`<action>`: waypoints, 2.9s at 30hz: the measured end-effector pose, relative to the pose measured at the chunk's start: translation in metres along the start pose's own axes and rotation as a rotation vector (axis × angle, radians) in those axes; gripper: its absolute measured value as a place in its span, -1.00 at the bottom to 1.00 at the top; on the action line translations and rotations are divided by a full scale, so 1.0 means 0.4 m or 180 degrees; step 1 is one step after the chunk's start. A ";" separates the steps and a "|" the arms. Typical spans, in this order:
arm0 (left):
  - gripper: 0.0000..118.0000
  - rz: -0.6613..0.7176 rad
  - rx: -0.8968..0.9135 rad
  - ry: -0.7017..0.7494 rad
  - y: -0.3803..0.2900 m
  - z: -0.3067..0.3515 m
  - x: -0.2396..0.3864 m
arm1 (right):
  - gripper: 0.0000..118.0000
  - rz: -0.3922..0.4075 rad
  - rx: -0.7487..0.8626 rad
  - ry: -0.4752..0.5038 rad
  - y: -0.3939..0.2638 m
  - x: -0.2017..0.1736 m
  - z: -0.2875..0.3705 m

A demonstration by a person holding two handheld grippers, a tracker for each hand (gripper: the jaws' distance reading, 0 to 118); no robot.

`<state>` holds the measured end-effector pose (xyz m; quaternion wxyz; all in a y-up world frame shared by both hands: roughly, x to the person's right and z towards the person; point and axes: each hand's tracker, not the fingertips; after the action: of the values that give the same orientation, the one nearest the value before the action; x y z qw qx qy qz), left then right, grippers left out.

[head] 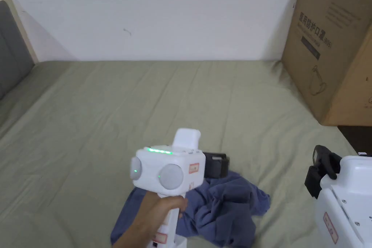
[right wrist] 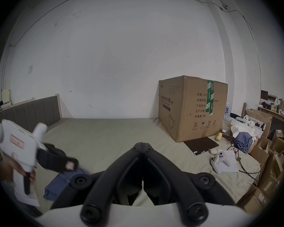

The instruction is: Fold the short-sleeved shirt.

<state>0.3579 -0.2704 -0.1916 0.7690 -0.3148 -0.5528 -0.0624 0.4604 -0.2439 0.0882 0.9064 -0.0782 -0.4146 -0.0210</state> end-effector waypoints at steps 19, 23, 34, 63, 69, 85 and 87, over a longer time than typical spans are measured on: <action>-1.00 -0.0095 0.1583 0.1100 -0.003 0.348 -0.201 | -1.00 -0.0038 0.0390 0.0113 0.104 -0.061 0.018; -1.00 0.0052 0.1497 0.1134 -0.011 0.346 -0.221 | -1.00 -0.0018 0.0381 0.0142 0.099 -0.069 0.018; -1.00 0.0807 -0.0304 0.0986 -0.150 0.185 -0.315 | -1.00 -0.0042 0.0239 0.0144 0.058 -0.061 0.004; -0.90 0.0746 -0.0940 0.1142 -0.396 0.019 -0.274 | -0.44 -0.0102 -0.0834 0.0207 -0.090 -0.007 -0.186; -0.90 0.0710 -0.0630 0.0944 -0.326 0.075 -0.276 | 0.92 -0.0024 -0.1678 0.0297 -0.221 0.005 -0.385; -0.90 0.0733 -0.0714 0.0871 -0.344 0.062 -0.300 | -0.87 0.0049 -0.2555 0.0639 -0.440 -0.068 -0.506; -0.90 0.0798 -0.0698 0.0844 -0.346 0.068 -0.305 | -0.91 0.0047 -0.2523 0.0622 -0.427 -0.065 -0.493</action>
<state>0.2279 -0.3959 -0.2376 0.7979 -0.4520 -0.3932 -0.0668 0.5734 -0.4447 -0.0373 0.8413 -0.4220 -0.2858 -0.1800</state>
